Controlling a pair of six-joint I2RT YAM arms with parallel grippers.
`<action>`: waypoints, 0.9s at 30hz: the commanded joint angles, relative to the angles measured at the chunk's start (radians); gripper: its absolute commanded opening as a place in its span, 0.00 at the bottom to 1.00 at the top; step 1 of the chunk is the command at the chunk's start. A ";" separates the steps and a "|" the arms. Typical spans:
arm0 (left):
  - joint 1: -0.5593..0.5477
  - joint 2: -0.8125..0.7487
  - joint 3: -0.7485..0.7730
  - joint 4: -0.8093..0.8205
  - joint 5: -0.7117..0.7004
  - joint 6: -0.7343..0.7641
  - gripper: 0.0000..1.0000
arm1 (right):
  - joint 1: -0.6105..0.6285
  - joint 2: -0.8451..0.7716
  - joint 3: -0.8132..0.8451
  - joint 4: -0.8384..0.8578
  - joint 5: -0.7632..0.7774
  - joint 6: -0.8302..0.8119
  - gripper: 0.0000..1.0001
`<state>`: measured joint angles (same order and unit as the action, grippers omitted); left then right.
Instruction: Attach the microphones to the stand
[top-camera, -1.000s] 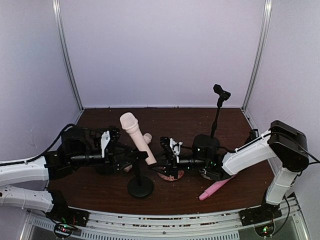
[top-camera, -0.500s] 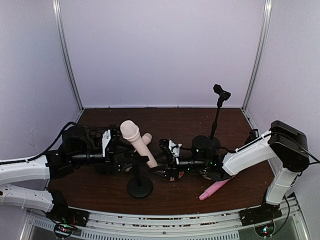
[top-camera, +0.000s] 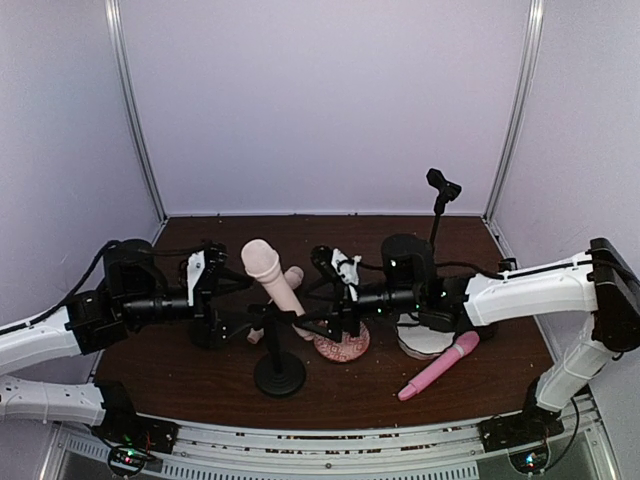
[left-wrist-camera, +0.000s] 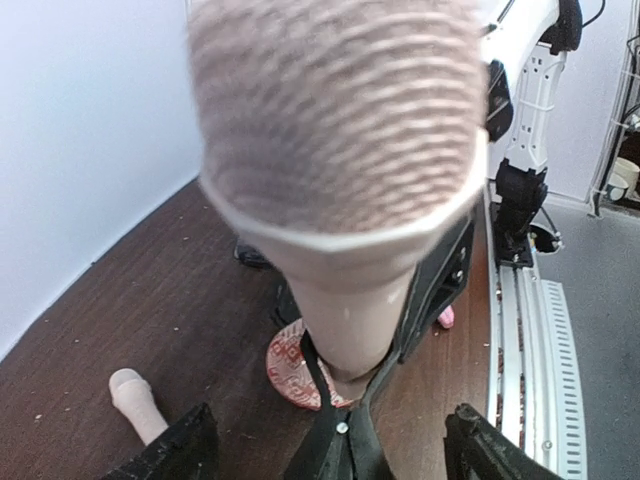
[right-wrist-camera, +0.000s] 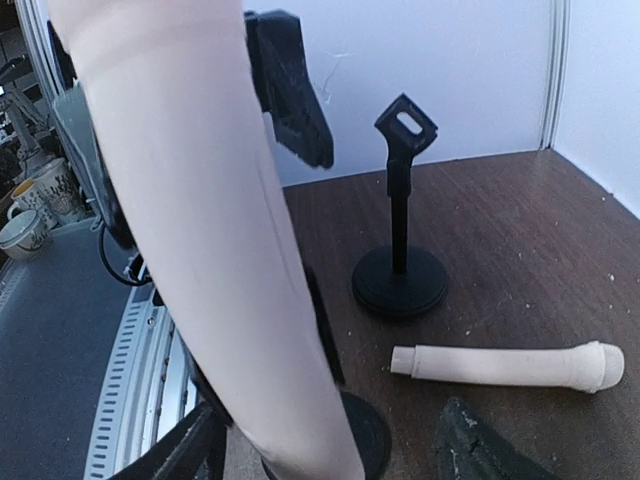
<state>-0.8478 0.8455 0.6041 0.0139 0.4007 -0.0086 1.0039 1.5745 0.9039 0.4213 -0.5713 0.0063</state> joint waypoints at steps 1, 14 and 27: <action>-0.002 -0.066 0.042 -0.182 -0.134 0.088 0.82 | 0.009 -0.038 0.123 -0.281 0.015 -0.040 0.73; 0.001 -0.137 -0.029 -0.137 -0.254 0.132 0.83 | 0.039 0.002 0.250 -0.433 -0.055 -0.166 0.78; 0.010 -0.163 -0.031 -0.158 -0.275 0.150 0.83 | 0.065 0.089 0.283 -0.336 -0.015 -0.159 0.76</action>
<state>-0.8440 0.6991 0.5823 -0.1593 0.1368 0.1261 1.0630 1.6325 1.1423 0.0422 -0.5957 -0.1482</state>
